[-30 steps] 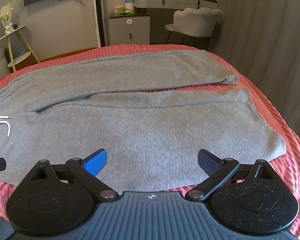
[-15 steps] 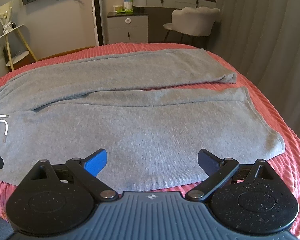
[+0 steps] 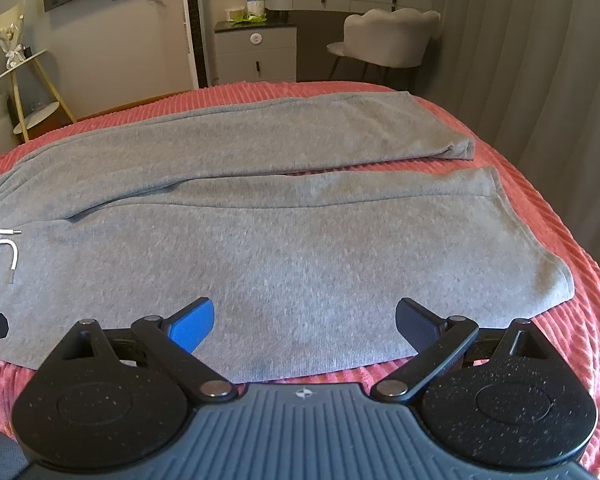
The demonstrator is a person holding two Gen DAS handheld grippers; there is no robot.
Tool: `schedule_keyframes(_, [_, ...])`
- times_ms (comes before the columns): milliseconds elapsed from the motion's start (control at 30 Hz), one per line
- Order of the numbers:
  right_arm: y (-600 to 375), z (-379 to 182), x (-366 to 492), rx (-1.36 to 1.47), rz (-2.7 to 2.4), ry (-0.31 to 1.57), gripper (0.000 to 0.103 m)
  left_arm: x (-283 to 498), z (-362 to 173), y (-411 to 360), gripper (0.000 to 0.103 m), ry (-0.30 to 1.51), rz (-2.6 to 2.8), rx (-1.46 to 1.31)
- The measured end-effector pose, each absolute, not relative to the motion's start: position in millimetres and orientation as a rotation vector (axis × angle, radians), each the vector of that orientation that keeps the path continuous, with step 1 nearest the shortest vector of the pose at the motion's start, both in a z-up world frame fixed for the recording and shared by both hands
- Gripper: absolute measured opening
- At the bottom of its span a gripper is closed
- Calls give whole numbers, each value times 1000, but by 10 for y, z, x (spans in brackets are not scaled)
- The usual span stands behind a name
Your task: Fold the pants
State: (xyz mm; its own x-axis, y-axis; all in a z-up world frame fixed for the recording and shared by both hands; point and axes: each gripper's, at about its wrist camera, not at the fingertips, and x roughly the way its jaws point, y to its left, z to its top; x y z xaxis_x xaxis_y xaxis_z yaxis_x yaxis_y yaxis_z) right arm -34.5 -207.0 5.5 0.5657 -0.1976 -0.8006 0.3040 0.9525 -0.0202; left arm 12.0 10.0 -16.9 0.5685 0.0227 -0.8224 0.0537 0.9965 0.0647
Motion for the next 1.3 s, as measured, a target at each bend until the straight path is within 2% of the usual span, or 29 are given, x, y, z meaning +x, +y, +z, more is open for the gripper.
schedule_keyframes(1300, [-2279,-199,-184,193,-297,935,97,373,-382,170,103,1028,9,39])
